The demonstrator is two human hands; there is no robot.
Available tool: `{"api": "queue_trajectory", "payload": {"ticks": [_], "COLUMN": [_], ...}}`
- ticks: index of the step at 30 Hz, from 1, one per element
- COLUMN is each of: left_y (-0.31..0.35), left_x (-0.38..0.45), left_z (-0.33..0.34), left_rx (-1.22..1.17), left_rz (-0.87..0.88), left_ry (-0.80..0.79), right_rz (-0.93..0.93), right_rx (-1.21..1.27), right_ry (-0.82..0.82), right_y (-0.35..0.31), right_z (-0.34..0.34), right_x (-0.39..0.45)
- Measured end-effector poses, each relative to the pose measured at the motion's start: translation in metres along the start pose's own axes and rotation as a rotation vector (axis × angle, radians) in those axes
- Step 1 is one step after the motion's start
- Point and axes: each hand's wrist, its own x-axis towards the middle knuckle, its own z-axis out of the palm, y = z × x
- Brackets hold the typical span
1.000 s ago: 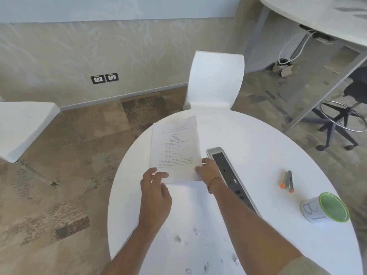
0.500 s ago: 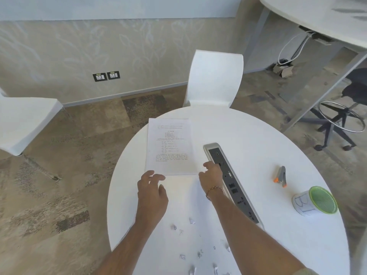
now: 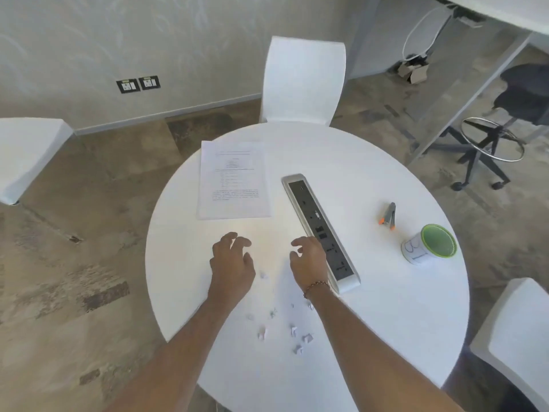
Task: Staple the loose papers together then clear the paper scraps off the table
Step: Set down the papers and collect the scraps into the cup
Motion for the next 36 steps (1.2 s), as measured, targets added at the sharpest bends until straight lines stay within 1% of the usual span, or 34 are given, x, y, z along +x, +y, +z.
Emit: {"api": "queue_trajectory", "payload": {"ticks": [4, 7, 11, 14, 16, 18, 20, 23, 26, 29, 32, 36], "left_y": [0.004, 0.002, -0.012, -0.024, -0.033, -0.046, -0.057, -0.068, -0.072, -0.076, -0.079, -0.076], "left_x": [-0.015, -0.026, -0.035, -0.035, -0.033, -0.033, -0.041, -0.057, -0.067, -0.077, -0.092, -0.110], "left_z": [0.017, 0.028, 0.037, 0.035, 0.033, 0.032, 0.036, 0.046, 0.054, 0.062, 0.070, 0.078], "left_rx": [0.028, 0.064, 0.230, 0.327, 0.384, 0.464, 0.542, 0.536, 0.543, 0.576, 0.607, 0.603], "left_rz": [0.032, 0.010, -0.037, -0.112, -0.119, -0.047, 0.037, 0.079, 0.153, 0.250, 0.358, 0.431], "left_ry": [-0.034, -0.083, -0.128, -0.149, -0.168, -0.196, -0.273, -0.319, -0.311, -0.352, -0.379, -0.401], "right_rz": [0.018, 0.012, 0.000, 0.032, 0.060, 0.050, -0.015, -0.092, -0.129, -0.115, -0.057, -0.048], "right_rx": [0.022, -0.001, -0.009, 0.020, -0.024, -0.099, -0.153, -0.239, -0.367, -0.466, -0.496, -0.516], "right_ry": [-0.002, -0.009, -0.018, 0.034, 0.100, 0.142, 0.174, 0.180, 0.113, 0.032, -0.012, -0.044], "right_y": [0.013, 0.025, 0.039, 0.054, 0.063, 0.073, 0.082, 0.094, 0.097, 0.098, 0.100, 0.110], "right_z": [-0.006, -0.008, -0.011, -0.020, -0.029, -0.034, -0.034, -0.025, -0.016, -0.008, -0.008, -0.015], "right_x": [-0.023, -0.036, -0.052, -0.062, -0.071, -0.080, -0.094, -0.114, -0.128, -0.139, -0.148, -0.157]}}
